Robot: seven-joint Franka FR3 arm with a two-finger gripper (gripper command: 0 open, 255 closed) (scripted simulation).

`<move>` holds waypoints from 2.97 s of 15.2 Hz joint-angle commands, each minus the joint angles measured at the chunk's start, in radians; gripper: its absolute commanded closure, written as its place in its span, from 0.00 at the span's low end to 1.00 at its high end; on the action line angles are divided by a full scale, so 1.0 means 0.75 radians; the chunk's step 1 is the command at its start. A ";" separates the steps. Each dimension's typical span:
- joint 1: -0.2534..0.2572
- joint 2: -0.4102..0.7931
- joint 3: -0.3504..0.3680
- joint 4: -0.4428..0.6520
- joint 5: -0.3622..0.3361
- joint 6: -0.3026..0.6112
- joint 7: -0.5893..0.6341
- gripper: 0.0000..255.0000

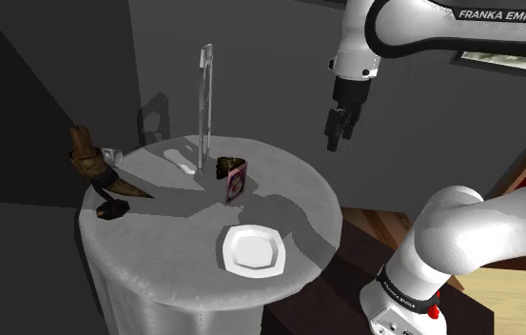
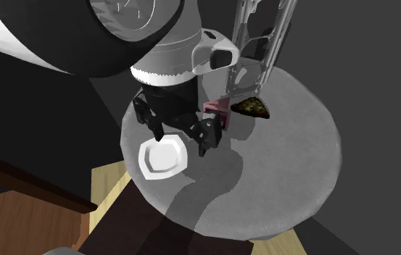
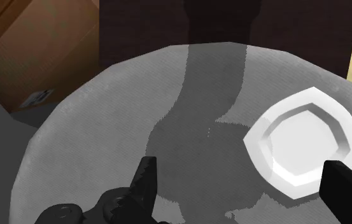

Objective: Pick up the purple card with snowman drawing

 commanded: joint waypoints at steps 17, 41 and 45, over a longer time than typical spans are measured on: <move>0.054 0.723 0.006 0.152 -0.016 0.662 -0.171 0.00; 0.100 1.397 0.040 0.514 -0.068 1.037 -0.263 1.00; 0.100 1.397 0.040 0.514 -0.068 1.038 -0.263 1.00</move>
